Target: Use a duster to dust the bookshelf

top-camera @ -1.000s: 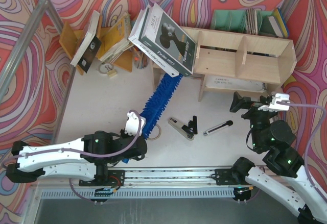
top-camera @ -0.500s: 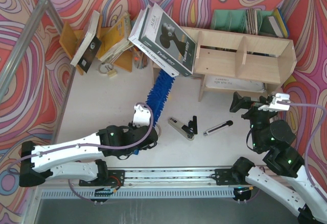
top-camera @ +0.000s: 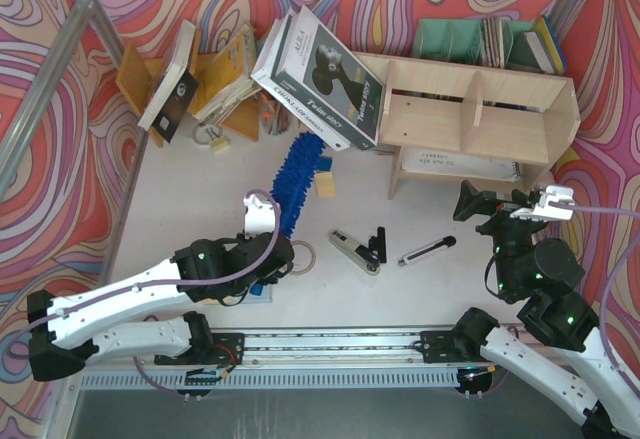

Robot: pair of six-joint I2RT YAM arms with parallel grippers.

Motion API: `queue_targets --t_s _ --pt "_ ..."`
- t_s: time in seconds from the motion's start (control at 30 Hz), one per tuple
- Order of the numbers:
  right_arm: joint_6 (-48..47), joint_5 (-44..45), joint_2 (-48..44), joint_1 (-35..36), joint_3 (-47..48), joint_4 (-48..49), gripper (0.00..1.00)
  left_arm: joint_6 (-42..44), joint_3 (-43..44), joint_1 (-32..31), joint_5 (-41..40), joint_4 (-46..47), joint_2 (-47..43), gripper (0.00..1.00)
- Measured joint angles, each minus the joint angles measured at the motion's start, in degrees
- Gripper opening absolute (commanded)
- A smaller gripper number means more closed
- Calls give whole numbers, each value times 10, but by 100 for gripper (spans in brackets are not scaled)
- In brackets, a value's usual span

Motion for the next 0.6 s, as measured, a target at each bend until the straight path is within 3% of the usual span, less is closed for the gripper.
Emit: queue_targets --t_s 0.23,0.6 --pt "0 0 0 0 0 0 99 8 -1 4 20 14 12 0" --pt "-2 0 -3 0 -2 0 99 46 36 5 57 83 111 0"
